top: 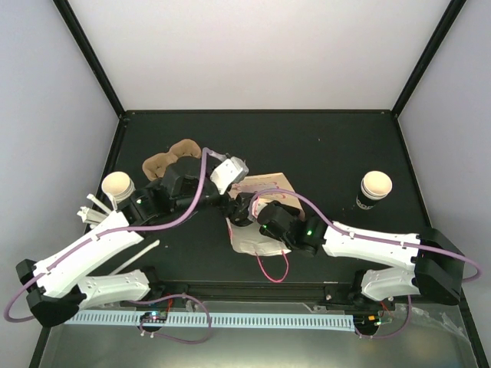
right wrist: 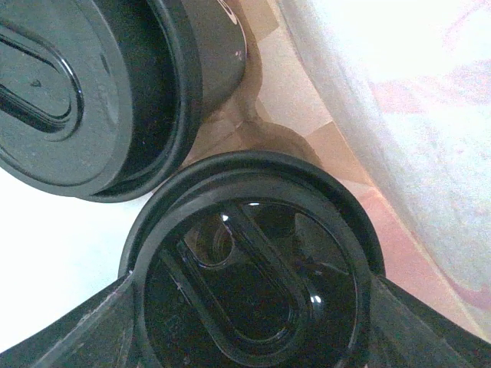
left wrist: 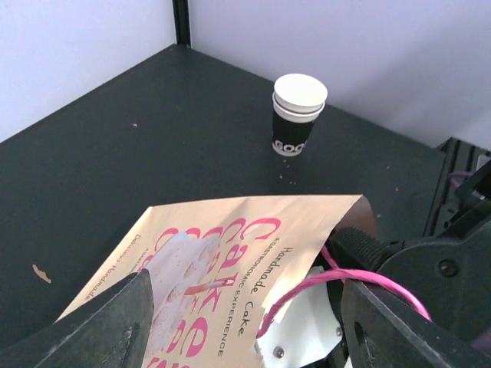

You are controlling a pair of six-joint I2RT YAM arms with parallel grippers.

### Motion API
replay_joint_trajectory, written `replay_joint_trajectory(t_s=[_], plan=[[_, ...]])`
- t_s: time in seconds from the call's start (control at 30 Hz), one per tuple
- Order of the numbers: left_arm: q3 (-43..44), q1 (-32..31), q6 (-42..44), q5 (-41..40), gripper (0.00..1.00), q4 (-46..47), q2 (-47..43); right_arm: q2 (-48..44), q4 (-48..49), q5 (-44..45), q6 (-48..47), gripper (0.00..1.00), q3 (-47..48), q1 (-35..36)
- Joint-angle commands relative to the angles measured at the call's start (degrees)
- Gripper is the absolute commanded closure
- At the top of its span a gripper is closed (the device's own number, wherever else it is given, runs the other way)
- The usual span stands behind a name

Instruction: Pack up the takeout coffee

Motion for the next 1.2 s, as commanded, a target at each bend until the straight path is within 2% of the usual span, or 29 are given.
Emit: replay_joint_trajectory(t_s=[0.0,0.07,0.17,0.4,0.5,0.63,0.7,0.77,0.87,0.97,1.03,1.17], plan=[[2.69,1.31,-3.87,2.94,0.30,-0.83,-1.32,-0.52,0.56,-2.40,1.89,0.37,-0.83,-0.35],[1.97,1.54,-4.18,4.88,0.31,0.33,-0.72,-0.71,0.75,-2.51,1.72,0.37,-0.83,-0.35],[2.43,3.20,-8.23,3.44,0.32,0.33,0.60,-0.79,0.30,-2.51,1.02,0.37,-0.66,-0.39],[3.62,9.13,-16.01,9.41,0.47,0.50,5.09,-4.06,1.17,-2.73,-0.17,0.36,-0.91,-0.40],[4.52,11.89,-21.07,14.46,0.50,0.76,7.07,-3.93,1.63,-2.00,-0.43,0.35,-1.31,-0.39],[2.07,19.45,-27.85,28.90,0.51,6.48,6.78,-3.04,1.69,-0.98,0.57,0.36,-1.17,-0.35],[-0.62,22.42,-28.90,32.79,0.47,9.66,5.31,-3.03,1.82,-0.03,0.66,0.36,-1.38,-0.43],[-2.29,24.25,-27.78,32.00,0.40,12.01,3.97,-2.79,1.84,1.57,0.44,0.36,-1.66,-0.44],[-1.42,27.10,-24.15,29.21,0.22,12.59,5.43,-2.07,1.81,3.99,0.11,0.36,-1.79,-0.42],[6.12,28.48,-18.48,19.84,0.04,5.33,12.29,-1.66,2.08,4.17,0.46,0.37,-1.49,-0.50],[13.20,28.92,-14.64,15.71,0.01,-0.88,21.62,-1.79,2.40,3.82,0.89,0.38,-1.28,-0.48],[24.22,29.97,-11.31,18.83,0.01,-5.25,35.65,-2.11,3.92,3.55,1.53,0.37,-1.70,-0.45]])
